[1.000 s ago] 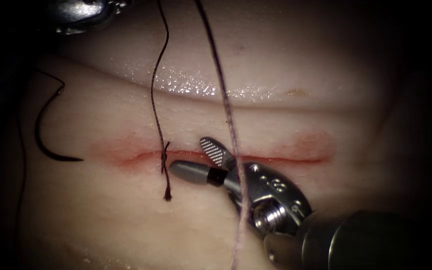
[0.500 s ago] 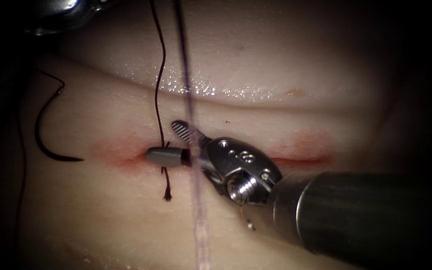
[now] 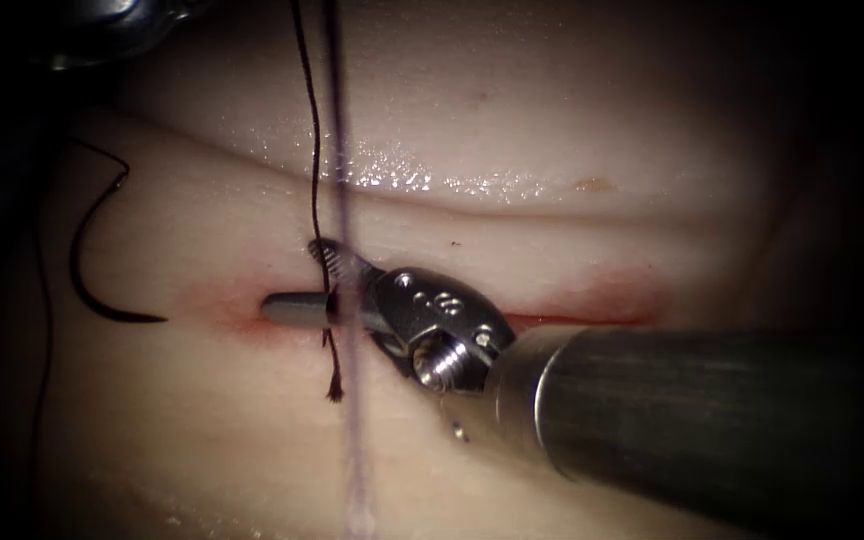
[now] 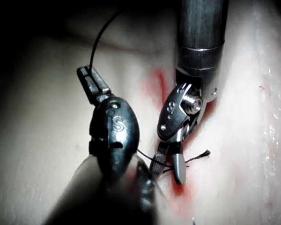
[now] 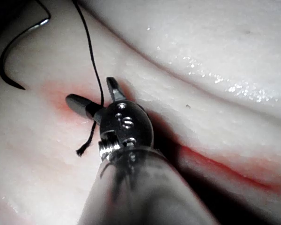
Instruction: Wound Closure
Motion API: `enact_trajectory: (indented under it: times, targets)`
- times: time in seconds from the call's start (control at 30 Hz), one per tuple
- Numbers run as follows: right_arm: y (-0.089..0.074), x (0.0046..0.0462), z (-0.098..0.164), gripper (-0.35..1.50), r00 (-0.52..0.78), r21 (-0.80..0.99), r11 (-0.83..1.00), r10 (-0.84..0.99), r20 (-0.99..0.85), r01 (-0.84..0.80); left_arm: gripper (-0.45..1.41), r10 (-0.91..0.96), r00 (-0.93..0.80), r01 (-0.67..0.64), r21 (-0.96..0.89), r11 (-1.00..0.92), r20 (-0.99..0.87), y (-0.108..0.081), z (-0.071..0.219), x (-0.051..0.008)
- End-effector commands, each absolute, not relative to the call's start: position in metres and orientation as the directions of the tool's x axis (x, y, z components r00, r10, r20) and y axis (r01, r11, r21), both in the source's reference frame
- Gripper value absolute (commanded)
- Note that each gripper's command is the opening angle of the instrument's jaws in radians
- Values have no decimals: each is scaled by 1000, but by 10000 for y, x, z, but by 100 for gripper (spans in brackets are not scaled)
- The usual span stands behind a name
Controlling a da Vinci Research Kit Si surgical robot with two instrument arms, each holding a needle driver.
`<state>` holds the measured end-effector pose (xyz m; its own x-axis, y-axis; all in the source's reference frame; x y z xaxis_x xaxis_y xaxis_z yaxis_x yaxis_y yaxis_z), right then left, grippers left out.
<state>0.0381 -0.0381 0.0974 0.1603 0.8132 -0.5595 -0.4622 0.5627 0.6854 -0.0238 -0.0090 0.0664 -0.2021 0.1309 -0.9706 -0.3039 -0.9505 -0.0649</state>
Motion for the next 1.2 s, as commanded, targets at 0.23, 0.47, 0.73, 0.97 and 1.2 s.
enact_trajectory:
  times: [0.23, 0.47, 0.73, 0.97, 1.2]
  targets:
    - [-378, 399, 984, 147, 155, 669, 584, 794, -587, -459, -45, 128, -198, -301, -64, -951, -972, -91, 663, -245]
    - [-374, 406, 986, 147, 156, 659, 613, 773, -615, -437, -45, 130, -194, -300, -68, -951, -972, -91, 658, -246]
    - [-372, 414, 988, 147, 157, 659, 622, 767, -622, -424, -45, 130, -193, -299, -68, -952, -973, -91, 657, -246]
    - [-370, 426, 985, 145, 156, 663, 633, 760, -631, -401, -45, 130, -195, -300, -67, -951, -972, -91, 658, -246]
    - [-371, 432, 985, 56, 153, 634, 663, 729, -667, -398, -45, 128, -195, -300, -65, -952, -973, -94, 657, -247]
